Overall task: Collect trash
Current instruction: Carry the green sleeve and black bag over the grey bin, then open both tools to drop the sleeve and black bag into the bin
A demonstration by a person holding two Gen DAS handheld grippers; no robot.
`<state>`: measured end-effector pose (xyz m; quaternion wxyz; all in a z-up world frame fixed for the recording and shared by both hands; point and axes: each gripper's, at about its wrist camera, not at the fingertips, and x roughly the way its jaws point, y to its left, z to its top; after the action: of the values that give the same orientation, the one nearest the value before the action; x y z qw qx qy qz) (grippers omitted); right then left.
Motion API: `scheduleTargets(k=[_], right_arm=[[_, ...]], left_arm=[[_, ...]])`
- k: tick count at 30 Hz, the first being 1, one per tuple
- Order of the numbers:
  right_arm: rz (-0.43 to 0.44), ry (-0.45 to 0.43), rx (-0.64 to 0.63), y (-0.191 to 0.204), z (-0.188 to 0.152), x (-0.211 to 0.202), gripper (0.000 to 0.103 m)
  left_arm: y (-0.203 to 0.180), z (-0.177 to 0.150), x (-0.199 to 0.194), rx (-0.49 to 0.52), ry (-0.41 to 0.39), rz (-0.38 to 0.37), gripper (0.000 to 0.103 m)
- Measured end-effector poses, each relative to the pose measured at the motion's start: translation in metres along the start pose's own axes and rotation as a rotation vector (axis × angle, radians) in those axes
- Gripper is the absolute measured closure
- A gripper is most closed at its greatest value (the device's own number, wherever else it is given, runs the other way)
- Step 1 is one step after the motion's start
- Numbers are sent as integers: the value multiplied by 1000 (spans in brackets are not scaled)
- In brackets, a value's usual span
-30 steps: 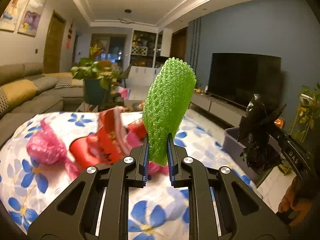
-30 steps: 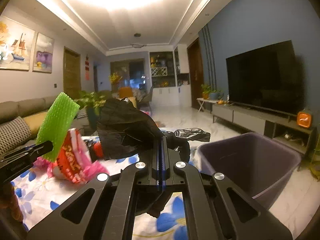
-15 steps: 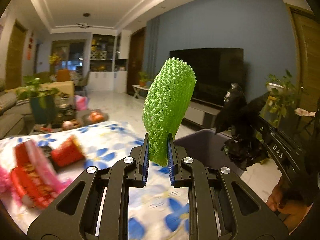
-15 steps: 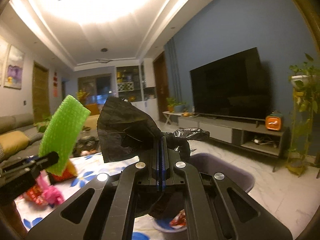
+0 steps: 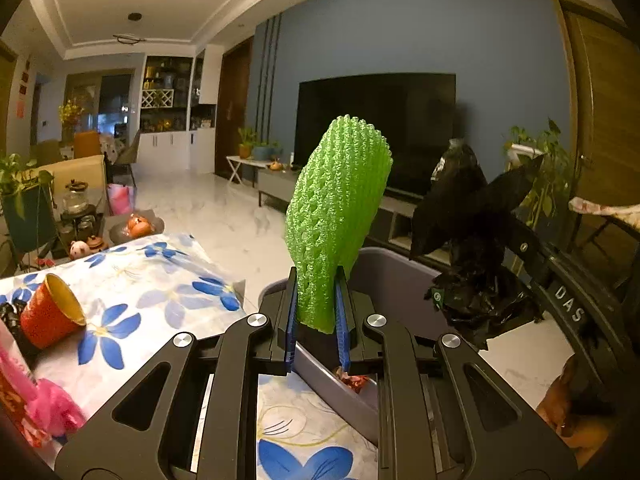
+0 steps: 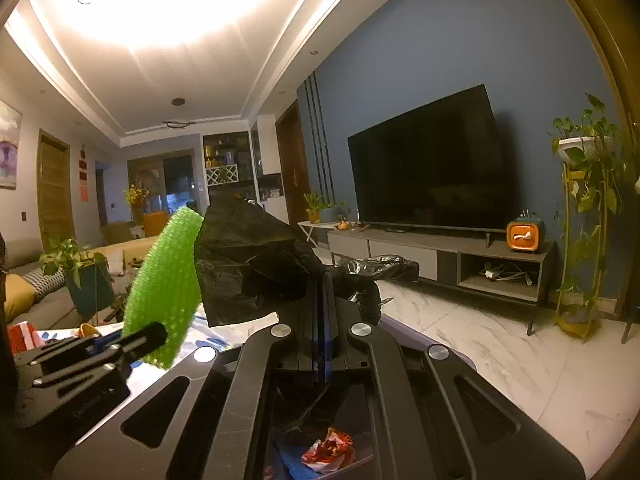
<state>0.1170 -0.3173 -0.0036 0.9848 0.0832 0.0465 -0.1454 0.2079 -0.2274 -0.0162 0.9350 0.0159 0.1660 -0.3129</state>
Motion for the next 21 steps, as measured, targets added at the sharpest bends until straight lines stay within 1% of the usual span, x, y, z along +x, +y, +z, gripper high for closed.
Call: scheduleTargets(k=[7,18,21], right_arm=[[-2,21,2,-4,-3,12,100],[-1,50,2,0,-10,24,100],[4,60,2,1,-13,27,100]], left_arm=[[-6,-5,25,-4,39,-26,87],[-9,-11,47,-15,79,-56,87],[-6,-13,52,-24,88,-84,86]])
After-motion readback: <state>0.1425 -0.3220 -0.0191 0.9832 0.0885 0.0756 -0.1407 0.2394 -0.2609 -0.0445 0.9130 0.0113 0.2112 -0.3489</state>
